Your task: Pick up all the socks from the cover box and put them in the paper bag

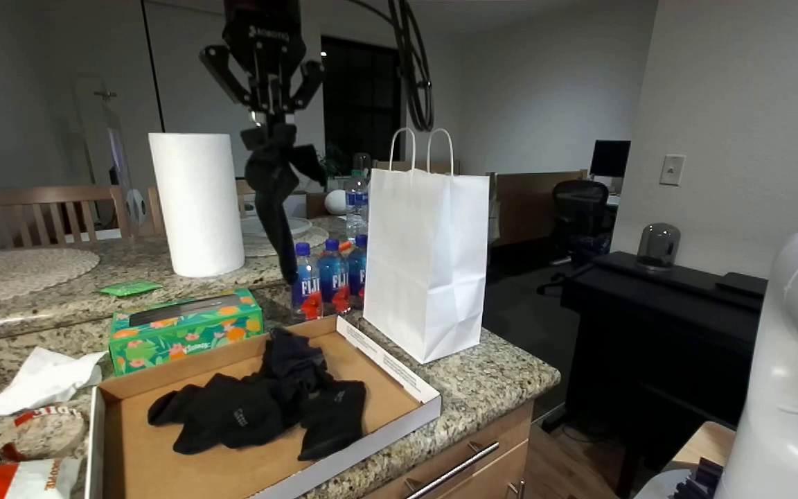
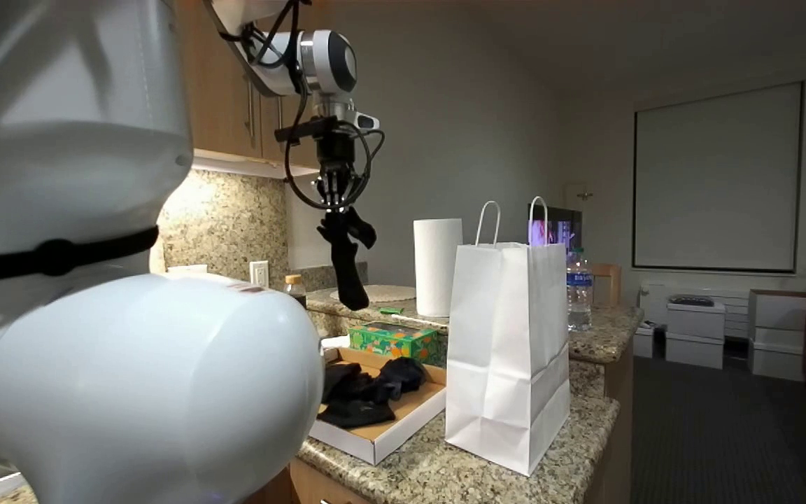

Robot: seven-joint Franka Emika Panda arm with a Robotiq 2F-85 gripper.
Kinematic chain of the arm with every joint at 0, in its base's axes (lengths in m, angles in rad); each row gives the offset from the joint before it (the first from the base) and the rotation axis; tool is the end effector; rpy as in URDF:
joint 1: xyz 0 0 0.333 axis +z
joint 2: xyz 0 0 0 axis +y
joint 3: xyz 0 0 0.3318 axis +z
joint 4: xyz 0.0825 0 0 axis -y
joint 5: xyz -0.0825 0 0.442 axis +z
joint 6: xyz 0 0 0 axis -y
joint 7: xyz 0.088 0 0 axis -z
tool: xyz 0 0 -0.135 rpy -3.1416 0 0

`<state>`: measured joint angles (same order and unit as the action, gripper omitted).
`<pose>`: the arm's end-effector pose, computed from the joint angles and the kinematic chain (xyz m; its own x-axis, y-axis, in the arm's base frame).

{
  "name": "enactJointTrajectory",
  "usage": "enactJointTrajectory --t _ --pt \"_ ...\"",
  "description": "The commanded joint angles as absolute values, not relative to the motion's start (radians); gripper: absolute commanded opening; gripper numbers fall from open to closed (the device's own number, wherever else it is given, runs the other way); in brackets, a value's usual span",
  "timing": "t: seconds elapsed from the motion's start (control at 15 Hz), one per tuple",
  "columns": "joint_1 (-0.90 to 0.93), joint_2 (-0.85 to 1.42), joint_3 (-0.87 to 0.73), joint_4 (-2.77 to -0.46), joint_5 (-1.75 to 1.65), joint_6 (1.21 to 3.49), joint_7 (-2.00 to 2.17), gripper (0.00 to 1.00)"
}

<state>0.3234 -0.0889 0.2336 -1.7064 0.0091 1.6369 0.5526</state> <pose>0.4970 0.3167 0.5978 0.9998 0.0032 0.0205 0.0032 -1.0000 0.0008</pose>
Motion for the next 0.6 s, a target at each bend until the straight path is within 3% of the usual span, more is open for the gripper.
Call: enactJointTrajectory --t 0.0,0.53 --pt "0.28 -0.112 0.244 -1.58 0.037 1.527 0.55 0.09" --pt "0.159 -0.13 0.17 -1.257 0.122 1.344 0.627 0.09"
